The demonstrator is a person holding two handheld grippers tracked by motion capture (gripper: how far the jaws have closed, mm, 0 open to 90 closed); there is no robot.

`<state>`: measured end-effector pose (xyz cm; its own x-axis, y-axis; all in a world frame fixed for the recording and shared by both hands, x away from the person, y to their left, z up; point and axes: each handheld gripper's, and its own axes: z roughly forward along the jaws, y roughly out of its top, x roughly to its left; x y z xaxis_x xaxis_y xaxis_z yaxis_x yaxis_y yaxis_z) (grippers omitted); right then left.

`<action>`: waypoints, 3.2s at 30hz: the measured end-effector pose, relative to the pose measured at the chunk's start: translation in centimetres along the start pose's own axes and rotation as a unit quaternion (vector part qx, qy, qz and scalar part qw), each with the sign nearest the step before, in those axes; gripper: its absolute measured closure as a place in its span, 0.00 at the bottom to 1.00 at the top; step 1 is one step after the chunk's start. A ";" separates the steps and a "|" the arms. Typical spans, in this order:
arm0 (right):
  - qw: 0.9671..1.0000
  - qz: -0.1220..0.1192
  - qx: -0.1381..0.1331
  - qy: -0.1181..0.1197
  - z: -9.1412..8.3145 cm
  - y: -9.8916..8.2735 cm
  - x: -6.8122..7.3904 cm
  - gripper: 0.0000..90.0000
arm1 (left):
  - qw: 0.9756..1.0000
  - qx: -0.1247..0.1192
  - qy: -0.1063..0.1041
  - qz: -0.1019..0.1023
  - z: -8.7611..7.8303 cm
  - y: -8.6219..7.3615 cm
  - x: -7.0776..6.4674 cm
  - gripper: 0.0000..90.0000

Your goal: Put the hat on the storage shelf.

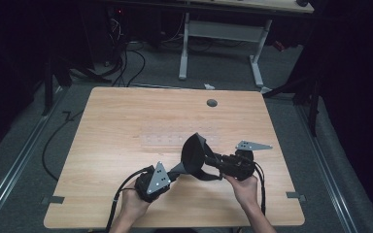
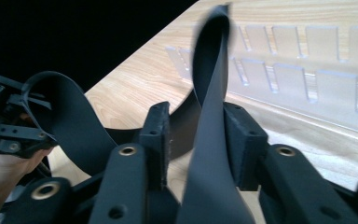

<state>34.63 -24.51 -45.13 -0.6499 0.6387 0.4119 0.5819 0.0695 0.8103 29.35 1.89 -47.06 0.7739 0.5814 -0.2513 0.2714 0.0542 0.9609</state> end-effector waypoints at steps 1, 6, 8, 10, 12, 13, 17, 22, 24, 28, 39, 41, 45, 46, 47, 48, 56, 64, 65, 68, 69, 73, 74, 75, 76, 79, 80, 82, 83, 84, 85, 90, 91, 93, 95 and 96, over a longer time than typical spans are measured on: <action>1.000 -0.002 -0.003 -0.003 0.0 0.0 0.0 0.68 | 1.000 -0.005 -0.002 -0.007 -0.1 0.2 0.1 0.96; 0.999 -0.010 -0.034 -0.020 -0.9 -0.5 -0.1 0.60 | 0.999 -0.020 -0.001 -0.032 -0.8 0.8 0.6 0.96; 0.999 -0.017 -0.031 -0.036 -1.0 -0.9 -0.5 0.59 | 0.999 -0.021 -0.001 -0.037 -1.0 0.9 0.8 0.96; 0.998 -0.016 -0.018 -0.055 -1.0 -1.5 -1.1 0.57 | 0.999 -0.024 0.001 -0.045 -1.1 1.0 1.1 0.96; 0.997 -0.015 -0.007 -0.074 -0.9 -2.2 -1.7 0.56 | 0.998 -0.031 0.002 -0.059 -1.3 1.1 1.4 0.96; 0.996 -0.019 0.002 -0.089 -0.8 -2.6 -2.0 0.55 | 0.997 -0.034 0.004 -0.065 -1.4 1.1 1.5 0.96; 0.989 -0.027 0.032 -0.140 -0.2 -4.4 -2.9 0.53 | 0.996 -0.046 0.007 -0.082 -1.7 1.5 2.1 0.96; 0.974 -0.052 0.059 -0.211 0.3 -5.8 -3.7 0.50 | 0.994 -0.058 0.004 -0.097 -2.1 2.1 2.4 0.96; 0.969 -0.054 0.068 -0.231 0.4 -6.2 -4.2 0.49 | 0.993 -0.063 0.004 -0.104 -2.2 2.4 2.6 0.96; 0.959 -0.058 0.081 -0.266 0.7 -6.8 -4.9 0.45 | 0.991 -0.072 0.005 -0.116 -2.5 2.8 3.0 0.96; 0.950 -0.053 0.091 -0.293 1.1 -6.6 -5.2 0.42 | 0.984 -0.097 0.014 -0.148 -3.0 4.0 4.2 0.96; 0.951 -0.053 0.091 -0.292 1.1 -6.6 -5.2 0.41 | 0.984 -0.104 0.016 -0.146 -3.0 4.6 4.4 0.96; 0.951 -0.054 0.092 -0.291 1.1 -6.6 -5.2 0.41 | 0.983 -0.115 0.025 -0.144 -3.0 5.6 5.2 0.96; 0.951 -0.054 0.092 -0.290 1.1 -6.6 -5.2 0.41 | 0.982 -0.117 0.030 -0.144 -3.0 5.8 5.4 0.96; 0.951 -0.054 0.092 -0.290 1.1 -6.6 -5.2 0.41 | 0.982 -0.117 0.032 -0.142 -3.0 6.0 5.5 0.96; 0.951 -0.054 0.092 -0.291 1.1 -6.6 -5.2 0.41 | 0.982 -0.117 0.036 -0.141 -3.0 6.1 5.7 0.96; 0.951 -0.054 0.092 -0.290 1.1 -6.6 -5.2 0.41 | 0.980 -0.128 0.053 -0.141 -3.3 7.2 7.0 0.96; 0.951 -0.054 0.092 -0.291 1.1 -6.6 -5.1 0.41 | 0.978 -0.142 0.064 -0.136 -3.1 8.2 8.2 0.96; 0.951 -0.054 0.092 -0.291 1.1 -6.6 -5.1 0.41 | 0.979 -0.144 0.065 -0.133 -3.1 8.3 8.3 0.96; 0.951 -0.054 0.092 -0.291 1.1 -6.6 -5.1 0.41 | 0.978 -0.148 0.070 -0.128 -3.0 8.6 8.7 0.96; 0.951 -0.054 0.092 -0.291 1.1 -6.6 -5.1 0.41 | 0.978 -0.148 0.072 -0.128 -3.0 8.6 8.8 0.96; 0.951 -0.054 0.092 -0.291 1.1 -6.6 -5.1 0.41 | 0.978 -0.148 0.080 -0.121 -2.8 8.9 9.4 0.96; 0.951 -0.054 0.092 -0.291 1.1 -6.6 -5.1 0.41 | 0.978 -0.151 0.082 -0.120 -2.7 9.0 9.5 0.96; 0.951 -0.055 0.092 -0.291 1.1 -6.6 -5.1 0.41 | 0.978 -0.150 0.082 -0.117 -2.7 9.0 9.6 0.96; 0.951 -0.055 0.092 -0.291 1.1 -6.6 -5.1 0.41 | 0.978 -0.151 0.084 -0.114 -2.6 9.1 9.8 0.96; 0.951 -0.054 0.092 -0.291 1.1 -6.6 -5.1 0.41 | 0.978 -0.155 0.089 -0.107 -2.4 9.3 10.3 0.96; 0.951 -0.055 0.092 -0.291 1.1 -6.6 -5.2 0.41 | 0.977 -0.158 0.091 -0.107 -2.3 9.3 10.6 0.96; 0.951 -0.055 0.092 -0.291 1.1 -6.6 -5.2 0.41 | 0.977 -0.160 0.098 -0.106 -2.0 9.3 11.2 0.96; 0.951 -0.055 0.092 -0.291 1.1 -6.6 -5.2 0.41 | 0.976 -0.160 0.101 -0.108 -1.9 9.3 11.4 0.96; 0.951 -0.055 0.092 -0.291 1.1 -6.6 -5.2 0.41 | 0.975 -0.161 0.103 -0.110 -1.7 9.3 11.6 0.96; 0.951 -0.055 0.092 -0.291 1.1 -6.6 -5.2 0.41 | 0.975 -0.160 0.105 -0.110 -1.6 9.2 11.8 0.96; 0.951 -0.054 0.092 -0.290 1.1 -6.6 -5.2 0.41 | 0.976 -0.151 0.116 -0.106 -0.9 8.8 12.5 0.96; 0.951 -0.055 0.092 -0.290 1.1 -6.6 -5.2 0.41 | 0.976 -0.149 0.119 -0.105 -0.8 8.8 12.6 0.96; 0.951 -0.054 0.092 -0.290 1.1 -6.6 -5.2 0.41 | 0.976 -0.145 0.122 -0.104 -0.6 8.7 12.8 0.96; 0.951 -0.054 0.092 -0.290 1.1 -6.6 -5.1 0.41 | 0.976 -0.144 0.124 -0.104 -0.4 8.7 13.1 0.96; 0.951 -0.053 0.092 -0.290 1.1 -6.6 -5.1 0.41 | 0.976 -0.144 0.125 -0.102 -0.3 8.6 13.1 0.96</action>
<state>34.66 -27.40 -53.10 -0.3615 0.9323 -0.0117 0.6382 0.2565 0.7259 41.68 10.22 -42.03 0.5467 0.7128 -0.4394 0.2053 0.3946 0.8956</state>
